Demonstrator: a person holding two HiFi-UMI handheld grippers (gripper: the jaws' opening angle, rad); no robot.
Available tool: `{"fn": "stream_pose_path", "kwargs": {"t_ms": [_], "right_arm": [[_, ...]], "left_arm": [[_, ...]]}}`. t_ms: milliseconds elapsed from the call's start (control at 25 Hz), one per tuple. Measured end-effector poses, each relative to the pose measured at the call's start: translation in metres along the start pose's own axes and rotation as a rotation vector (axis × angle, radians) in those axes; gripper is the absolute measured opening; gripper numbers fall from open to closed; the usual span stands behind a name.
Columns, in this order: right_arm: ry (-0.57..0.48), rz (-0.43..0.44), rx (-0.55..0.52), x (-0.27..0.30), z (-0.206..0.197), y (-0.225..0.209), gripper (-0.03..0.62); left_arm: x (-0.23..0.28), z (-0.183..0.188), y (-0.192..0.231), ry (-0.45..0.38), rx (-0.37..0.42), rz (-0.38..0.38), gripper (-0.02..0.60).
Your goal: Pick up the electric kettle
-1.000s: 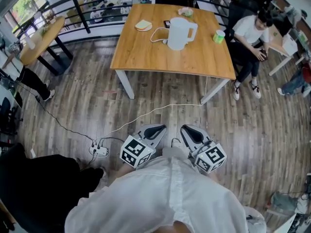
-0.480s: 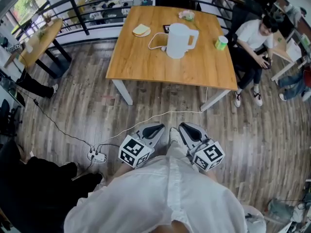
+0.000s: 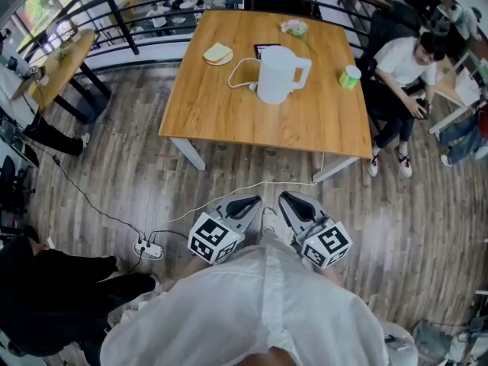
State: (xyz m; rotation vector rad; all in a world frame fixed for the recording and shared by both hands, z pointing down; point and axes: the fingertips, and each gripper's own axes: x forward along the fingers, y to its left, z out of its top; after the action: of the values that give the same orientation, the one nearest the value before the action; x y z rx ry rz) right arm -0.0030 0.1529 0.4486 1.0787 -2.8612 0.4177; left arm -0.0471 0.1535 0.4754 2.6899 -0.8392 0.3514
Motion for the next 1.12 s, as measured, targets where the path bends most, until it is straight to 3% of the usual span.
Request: {"fn": "stream_pose_path", "kwargs": {"t_ms": [680,1120], "right_arm": [[-0.030,0.065,0.001,0.029,0.053,-0.135,0.015],[-0.046,0.098,0.005,0.039,0.064,-0.191,0.015]], "left_arm": [[0.126,0.067,0.045,0.032,0.033,0.010,0.015],[0.180,0.089,0.066,0.034,0.054,0.039,0.015]]}}
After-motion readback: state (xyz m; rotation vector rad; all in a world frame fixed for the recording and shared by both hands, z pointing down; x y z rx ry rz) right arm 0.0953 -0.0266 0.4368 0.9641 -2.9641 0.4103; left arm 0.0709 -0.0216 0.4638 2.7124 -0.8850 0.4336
